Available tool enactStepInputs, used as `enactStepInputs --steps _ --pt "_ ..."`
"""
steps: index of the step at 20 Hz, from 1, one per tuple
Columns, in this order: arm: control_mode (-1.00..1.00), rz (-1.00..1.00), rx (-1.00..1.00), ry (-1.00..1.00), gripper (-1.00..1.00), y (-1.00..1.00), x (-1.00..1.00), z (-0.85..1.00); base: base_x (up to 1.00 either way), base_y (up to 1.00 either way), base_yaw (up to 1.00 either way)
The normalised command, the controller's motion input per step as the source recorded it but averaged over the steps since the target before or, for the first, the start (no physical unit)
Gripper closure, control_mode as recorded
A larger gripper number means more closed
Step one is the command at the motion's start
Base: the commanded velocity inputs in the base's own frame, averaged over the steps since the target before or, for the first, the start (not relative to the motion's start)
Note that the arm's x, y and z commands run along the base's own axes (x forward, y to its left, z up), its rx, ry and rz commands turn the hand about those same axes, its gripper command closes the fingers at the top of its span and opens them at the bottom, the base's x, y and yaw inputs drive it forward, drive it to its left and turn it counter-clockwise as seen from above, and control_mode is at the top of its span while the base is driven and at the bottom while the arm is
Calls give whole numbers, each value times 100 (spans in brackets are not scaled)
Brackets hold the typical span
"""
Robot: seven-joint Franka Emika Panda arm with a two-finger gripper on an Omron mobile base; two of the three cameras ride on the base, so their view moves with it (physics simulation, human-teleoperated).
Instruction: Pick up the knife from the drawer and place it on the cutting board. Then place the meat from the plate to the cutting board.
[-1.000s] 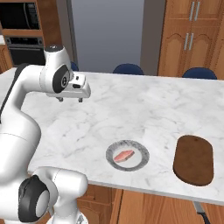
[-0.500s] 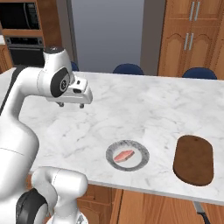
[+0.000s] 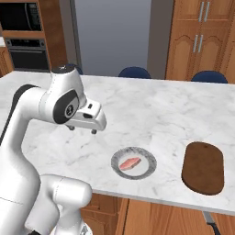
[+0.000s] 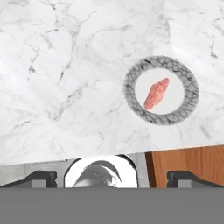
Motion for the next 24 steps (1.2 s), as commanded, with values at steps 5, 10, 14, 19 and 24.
enactStepInputs --steps 5,10,14,19,24 --pt "-100 -8 0 11 -100 -48 -35 -35 0 0 0" --pt "-100 -4 0 11 -100 -66 -18 -39 0 0 0" --pt "-100 -4 0 4 -100 -77 -39 -43 0 0 0" --pt "-100 -7 0 4 -100 -71 -40 -57 0 0 0" --pt "-100 -6 0 5 -100 -73 -40 -59 0 0 0"
